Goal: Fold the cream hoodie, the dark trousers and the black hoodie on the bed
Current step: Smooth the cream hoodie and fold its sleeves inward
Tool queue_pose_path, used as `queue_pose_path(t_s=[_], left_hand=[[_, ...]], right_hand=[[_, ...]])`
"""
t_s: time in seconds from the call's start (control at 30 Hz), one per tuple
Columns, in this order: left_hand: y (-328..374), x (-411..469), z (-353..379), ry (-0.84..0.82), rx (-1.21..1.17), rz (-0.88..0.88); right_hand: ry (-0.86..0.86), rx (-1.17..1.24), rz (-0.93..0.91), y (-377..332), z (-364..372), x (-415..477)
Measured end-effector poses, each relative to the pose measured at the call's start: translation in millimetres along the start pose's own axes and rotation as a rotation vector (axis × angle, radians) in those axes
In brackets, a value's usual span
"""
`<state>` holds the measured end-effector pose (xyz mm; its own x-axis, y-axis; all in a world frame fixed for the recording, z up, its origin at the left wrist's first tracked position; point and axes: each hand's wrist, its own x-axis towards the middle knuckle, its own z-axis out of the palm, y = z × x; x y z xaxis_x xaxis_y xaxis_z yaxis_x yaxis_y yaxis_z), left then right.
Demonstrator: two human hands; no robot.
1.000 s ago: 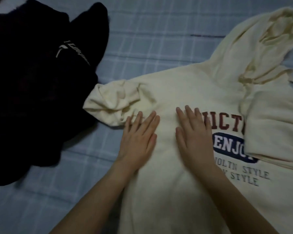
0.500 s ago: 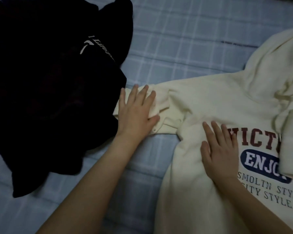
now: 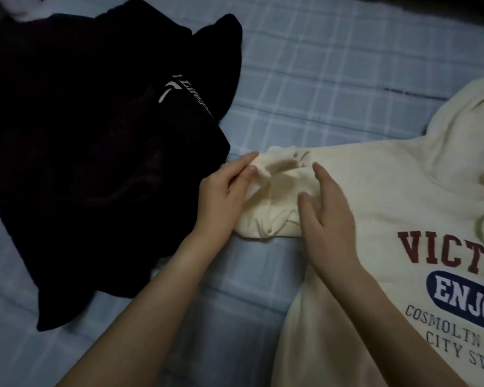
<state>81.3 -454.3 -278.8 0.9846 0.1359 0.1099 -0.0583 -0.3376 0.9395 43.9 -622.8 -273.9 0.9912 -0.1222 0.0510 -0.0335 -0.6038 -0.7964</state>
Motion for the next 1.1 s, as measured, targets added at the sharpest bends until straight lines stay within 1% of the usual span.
queue_pose_path(t_s=[0.07,0.1,0.13,0.2,0.23,0.27,0.33,0.37,0.43,0.47,0.5,0.57,0.6,0.67,0.73,0.8,0.9,0.93,1.03,1.1], left_hand=[[17,4,-17,0.081,-0.186,-0.030],[24,7,-27,0.111,-0.257,-0.034],[30,9,-38,0.140,-0.318,-0.034],[37,14,-65,0.212,-0.449,-0.042],[38,16,-79,0.245,-0.510,-0.060],[38,18,-93,0.266,-0.549,-0.083],[31,19,-119,0.278,-0.531,-0.136],[25,18,-130,0.282,-0.503,-0.161],[12,10,-148,0.314,-0.470,-0.206],[6,5,-156,0.342,-0.446,-0.220],[0,-1,-162,0.371,-0.412,-0.228],[-9,-11,-171,0.392,-0.364,-0.240],[-12,-16,-174,0.380,-0.373,-0.255],[-15,-23,-177,0.330,-0.413,-0.278],[-13,-26,-177,0.298,-0.405,-0.266],[-9,-25,-175,0.270,-0.346,-0.215],[-4,-21,-166,0.183,-0.267,-0.152],[-1,-19,-163,0.169,-0.255,-0.153],[4,-19,-166,0.196,-0.314,-0.187],[5,-26,-174,0.224,-0.411,-0.226]], right_hand=[[-0.084,0.141,0.077,-38,15,15],[-0.137,0.188,0.055,-55,22,20],[-0.188,0.190,-0.019,-70,28,24],[-0.251,0.033,-0.221,-95,43,26],[-0.248,-0.043,-0.299,-104,51,26],[-0.233,-0.068,-0.346,-113,59,26],[-0.233,-0.058,-0.388,-122,77,23],[-0.264,-0.085,-0.394,-122,88,23],[-0.330,-0.255,-0.410,-118,107,24],[-0.325,-0.310,-0.408,-116,114,25],[-0.283,-0.277,-0.393,-114,118,25],[-0.142,-0.030,-0.313,-112,118,23],[-0.073,0.078,-0.278,-111,116,23],[-0.030,0.180,-0.205,-112,112,17],[-0.061,0.195,-0.172,-117,111,10],[-0.090,0.205,-0.123,-119,112,7],[-0.137,0.282,0.007,-123,109,17],[-0.169,0.313,0.006,-126,108,20],[-0.303,0.377,-0.133,-132,105,11],[-0.413,0.276,-0.273,-133,104,-6]])
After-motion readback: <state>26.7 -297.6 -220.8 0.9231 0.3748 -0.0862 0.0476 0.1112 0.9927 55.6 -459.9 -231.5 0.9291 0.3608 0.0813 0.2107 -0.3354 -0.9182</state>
